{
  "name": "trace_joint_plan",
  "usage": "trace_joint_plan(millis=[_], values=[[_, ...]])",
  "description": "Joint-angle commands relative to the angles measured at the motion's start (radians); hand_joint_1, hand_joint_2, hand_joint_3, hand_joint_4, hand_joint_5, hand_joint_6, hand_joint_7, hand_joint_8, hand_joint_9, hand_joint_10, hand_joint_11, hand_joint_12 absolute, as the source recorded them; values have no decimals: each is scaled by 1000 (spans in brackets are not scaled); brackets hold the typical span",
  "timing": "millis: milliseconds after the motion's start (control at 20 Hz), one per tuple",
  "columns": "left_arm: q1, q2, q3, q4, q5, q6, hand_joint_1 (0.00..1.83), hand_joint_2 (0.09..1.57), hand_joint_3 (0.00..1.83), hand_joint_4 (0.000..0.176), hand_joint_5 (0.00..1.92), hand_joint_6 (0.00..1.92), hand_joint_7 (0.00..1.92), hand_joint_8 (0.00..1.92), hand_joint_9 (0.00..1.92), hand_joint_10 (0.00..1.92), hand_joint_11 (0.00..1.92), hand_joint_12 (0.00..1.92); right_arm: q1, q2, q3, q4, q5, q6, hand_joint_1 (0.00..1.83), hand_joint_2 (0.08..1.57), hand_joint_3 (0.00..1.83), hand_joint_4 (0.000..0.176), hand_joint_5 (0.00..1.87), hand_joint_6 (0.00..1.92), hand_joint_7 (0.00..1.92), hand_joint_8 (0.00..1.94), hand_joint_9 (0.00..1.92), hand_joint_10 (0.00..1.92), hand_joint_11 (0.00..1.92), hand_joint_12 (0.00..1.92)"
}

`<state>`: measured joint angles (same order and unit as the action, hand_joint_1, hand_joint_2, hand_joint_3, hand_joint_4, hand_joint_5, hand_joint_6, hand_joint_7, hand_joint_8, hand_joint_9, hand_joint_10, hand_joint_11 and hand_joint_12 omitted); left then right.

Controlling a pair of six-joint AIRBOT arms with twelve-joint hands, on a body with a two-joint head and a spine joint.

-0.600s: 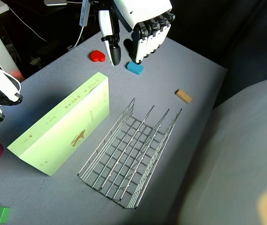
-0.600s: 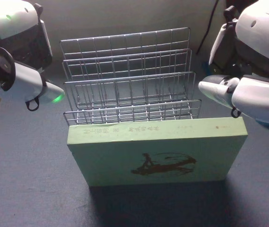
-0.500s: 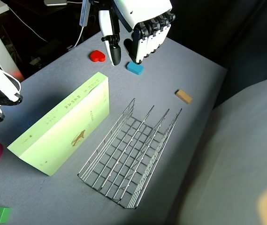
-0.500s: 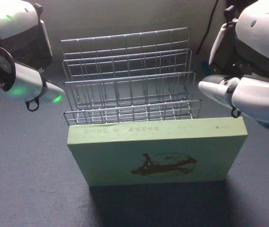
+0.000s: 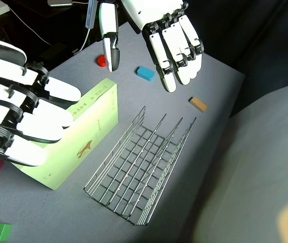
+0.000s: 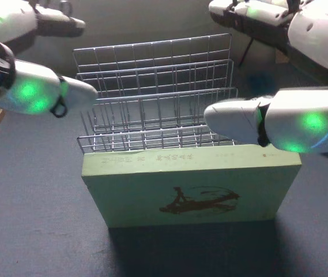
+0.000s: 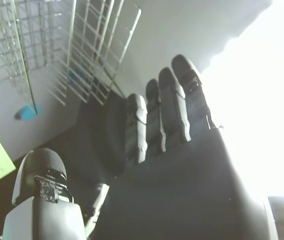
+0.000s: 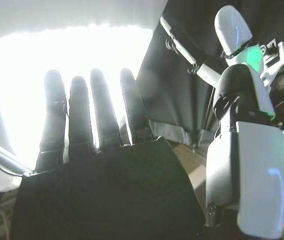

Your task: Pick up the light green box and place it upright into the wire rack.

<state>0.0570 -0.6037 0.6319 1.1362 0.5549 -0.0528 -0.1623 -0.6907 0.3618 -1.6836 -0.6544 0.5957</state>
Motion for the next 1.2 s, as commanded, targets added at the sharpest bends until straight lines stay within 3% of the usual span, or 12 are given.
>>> trace_joint_plan(millis=[0, 100, 300, 450, 550, 600, 750, 950, 1150], values=[[-13, 6, 9, 56, -40, 5, 227, 1115, 0, 67, 211, 2, 181, 2, 172, 2, 0, 516, 22, -11, -2, -69, -11, 4, 68, 1034, 6, 62, 99, 3, 137, 1, 75, 5, 0, 654], [-17, 11, 20, 56, -44, 22, 223, 1113, 0, 68, 213, 2, 183, 2, 173, 2, 0, 506, 29, -38, 3, -67, -13, 5, 105, 1026, 2, 62, 100, 2, 138, 1, 75, 4, 0, 651], [-31, 34, 39, 56, -57, 65, 215, 1108, 0, 73, 214, 1, 186, 1, 172, 0, 0, 462, 29, -157, 52, 157, -48, -112, 323, 979, 0, 62, 90, 0, 137, 0, 75, 2, 0, 643], [-39, 51, 37, 56, -49, 93, 217, 1106, 0, 74, 215, 1, 177, 0, 164, 2, 0, 483, 21, -235, 86, 189, -89, -141, 455, 954, 0, 58, 85, 0, 136, 0, 75, 1, 0, 631], [-48, 56, 38, 56, -49, 115, 218, 1105, 0, 74, 212, 0, 168, 1, 169, 1, 0, 519, 27, -268, 107, 272, -90, -170, 548, 946, 0, 58, 82, 0, 132, 0, 69, 0, 0, 605], [-55, 57, 43, 56, -41, 138, 218, 1105, 0, 74, 212, 0, 168, 1, 169, 1, 0, 522, 32, -294, 130, 340, -91, -185, 576, 942, 0, 58, 77, 0, 125, 0, 69, 0, 0, 597], [-60, 61, 46, 56, -41, 138, 219, 1106, 0, 73, 216, 0, 166, 0, 179, 1, 0, 551, 41, -320, 154, 384, -86, -197, 637, 937, 0, 57, 60, 0, 101, 0, 52, 0, 0, 551], [-66, 73, 46, 56, -33, 140, 220, 1104, 0, 74, 216, 0, 171, 0, 163, 1, 0, 482, 44, -387, 205, 498, -122, -292, 722, 911, 0, 53, 42, 0, 90, 0, 43, 0, 0, 538], [-66, 76, 44, 56, -31, 143, 213, 1112, 3, 75, 207, 0, 170, 0, 151, 2, 0, 434, 32, -428, 255, 538, -103, -307, 741, 920, 0, 53, 38, 0, 80, 0, 40, 0, 0, 541]])
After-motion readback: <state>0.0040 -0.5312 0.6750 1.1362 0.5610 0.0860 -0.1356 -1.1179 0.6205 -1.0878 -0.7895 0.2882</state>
